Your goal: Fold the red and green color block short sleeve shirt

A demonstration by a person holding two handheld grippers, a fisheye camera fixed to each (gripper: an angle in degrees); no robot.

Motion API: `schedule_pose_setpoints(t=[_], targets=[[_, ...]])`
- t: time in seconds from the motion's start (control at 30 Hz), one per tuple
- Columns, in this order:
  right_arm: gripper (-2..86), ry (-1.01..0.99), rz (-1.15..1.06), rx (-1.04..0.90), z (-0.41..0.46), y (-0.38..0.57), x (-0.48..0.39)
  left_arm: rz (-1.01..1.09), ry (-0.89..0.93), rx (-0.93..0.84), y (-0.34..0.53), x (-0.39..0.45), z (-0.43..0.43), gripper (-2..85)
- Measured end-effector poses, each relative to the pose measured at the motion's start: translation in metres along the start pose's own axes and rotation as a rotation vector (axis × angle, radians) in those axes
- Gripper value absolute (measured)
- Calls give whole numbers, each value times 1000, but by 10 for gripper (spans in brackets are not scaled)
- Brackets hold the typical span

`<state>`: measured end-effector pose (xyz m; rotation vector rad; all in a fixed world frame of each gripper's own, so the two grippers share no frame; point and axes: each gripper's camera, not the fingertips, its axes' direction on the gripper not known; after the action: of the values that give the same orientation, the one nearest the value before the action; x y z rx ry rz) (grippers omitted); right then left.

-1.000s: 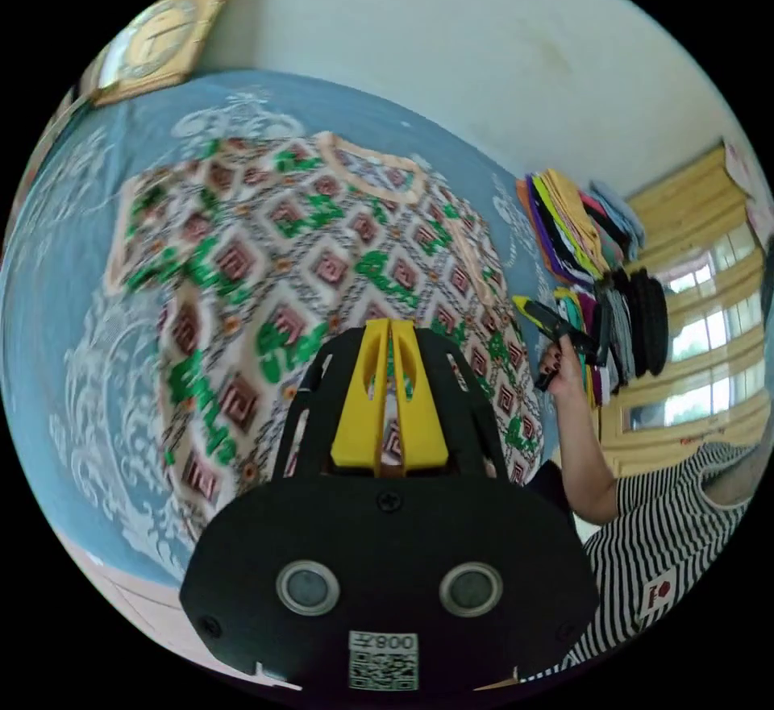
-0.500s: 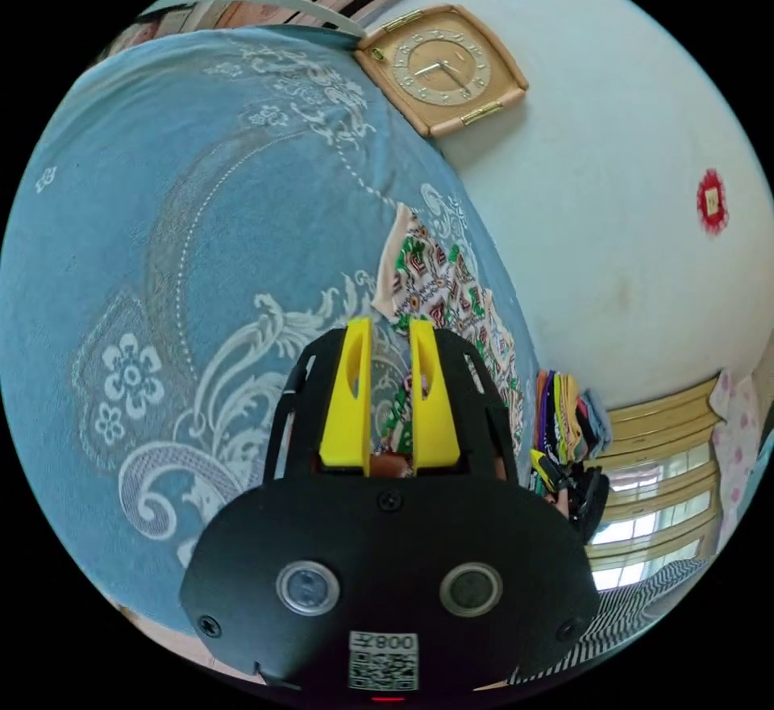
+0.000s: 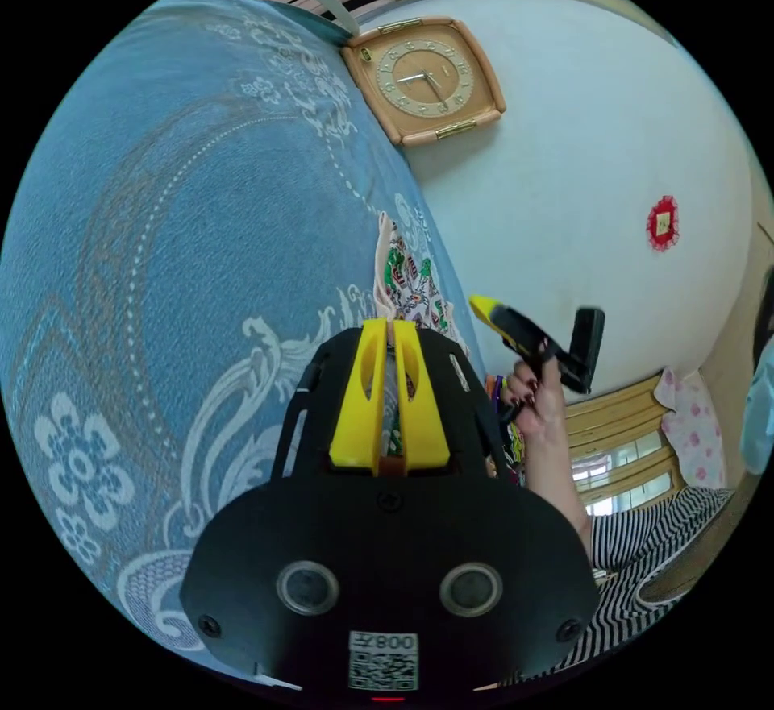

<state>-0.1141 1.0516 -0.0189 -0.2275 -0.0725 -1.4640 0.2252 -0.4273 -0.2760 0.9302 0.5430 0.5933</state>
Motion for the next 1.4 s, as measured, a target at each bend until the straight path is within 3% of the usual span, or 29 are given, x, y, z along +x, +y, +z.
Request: schedule_pose_setpoints(t=[0.27, 0.57, 0.8, 0.9, 1.17, 1.4], targets=[[76, 69, -72, -152, 6, -161, -52, 12, 1, 0, -18, -4, -35, 15], [49, 275, -108, -200, -26, -220, -89, 80, -10, -8, -26, 9, -51, 15], [18, 277, -113, -198, -59, -242, -76, 147, -16, 1, -29, 28, -50, 14], [10, 196, -85, -185, -76, -249, -57, 165, -2, 22, -28, 35, -48, 13], [5, -313, -11, -3, -164, -242, 39, 382, 72, 44, -23, 77, -40, 13], [5, -444, 93, 82, -214, -183, 130, 572, 79, -104, -14, 118, 2, 13]])
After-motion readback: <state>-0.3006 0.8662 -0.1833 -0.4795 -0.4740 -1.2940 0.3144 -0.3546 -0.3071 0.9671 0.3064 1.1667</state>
